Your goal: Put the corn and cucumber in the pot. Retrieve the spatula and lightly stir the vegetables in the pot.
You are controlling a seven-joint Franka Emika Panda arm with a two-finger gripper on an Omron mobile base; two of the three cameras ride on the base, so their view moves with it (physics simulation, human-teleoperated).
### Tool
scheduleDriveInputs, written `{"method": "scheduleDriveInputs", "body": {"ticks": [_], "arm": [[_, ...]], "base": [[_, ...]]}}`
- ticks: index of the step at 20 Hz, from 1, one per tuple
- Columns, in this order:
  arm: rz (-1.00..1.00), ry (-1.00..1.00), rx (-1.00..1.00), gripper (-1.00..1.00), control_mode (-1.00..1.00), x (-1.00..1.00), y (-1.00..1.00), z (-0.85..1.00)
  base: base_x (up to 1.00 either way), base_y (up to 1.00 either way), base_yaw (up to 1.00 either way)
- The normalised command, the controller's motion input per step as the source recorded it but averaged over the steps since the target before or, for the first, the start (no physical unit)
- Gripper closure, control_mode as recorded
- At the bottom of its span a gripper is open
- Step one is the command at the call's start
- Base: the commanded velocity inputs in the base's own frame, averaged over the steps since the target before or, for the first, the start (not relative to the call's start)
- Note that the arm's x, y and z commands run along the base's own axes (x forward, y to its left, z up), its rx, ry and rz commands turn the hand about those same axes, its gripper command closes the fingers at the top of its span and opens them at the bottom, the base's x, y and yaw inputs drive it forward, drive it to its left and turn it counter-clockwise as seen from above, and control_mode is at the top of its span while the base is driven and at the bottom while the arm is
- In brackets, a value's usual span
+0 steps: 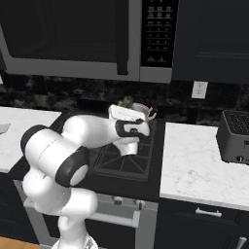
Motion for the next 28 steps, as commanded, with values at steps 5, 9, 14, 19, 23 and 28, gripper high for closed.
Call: {"method": "scheduleDriveInputs", "body": {"ticks": [5, 9, 14, 19, 23, 28], "arm": [[-0.16, 0.02, -0.02, 1.00, -1.00, 0.50, -0.07, -0.10], [-0.16, 0.07, -0.04, 1.00, -1.00, 0.47, -0.05, -0.17], [-0.15, 0.09, -0.08, 1.00, -1.00, 0.46, 0.00, -0.24], [-0.15, 0.11, -0.10, 1.00, -1.00, 0.45, 0.00, -0.30], [-0.15, 0.09, -0.11, 1.00, -1.00, 0.43, 0.00, -0.25], [-0.14, 0.12, -0.12, 1.00, -1.00, 0.38, 0.00, -0.21]], "base": [[0.00, 0.00, 0.00], [0.00, 0.00, 0.00], [0.00, 0.00, 0.00], [0.00, 0.00, 0.00], [0.00, 0.00, 0.00], [0.00, 0.00, 0.00]]}}
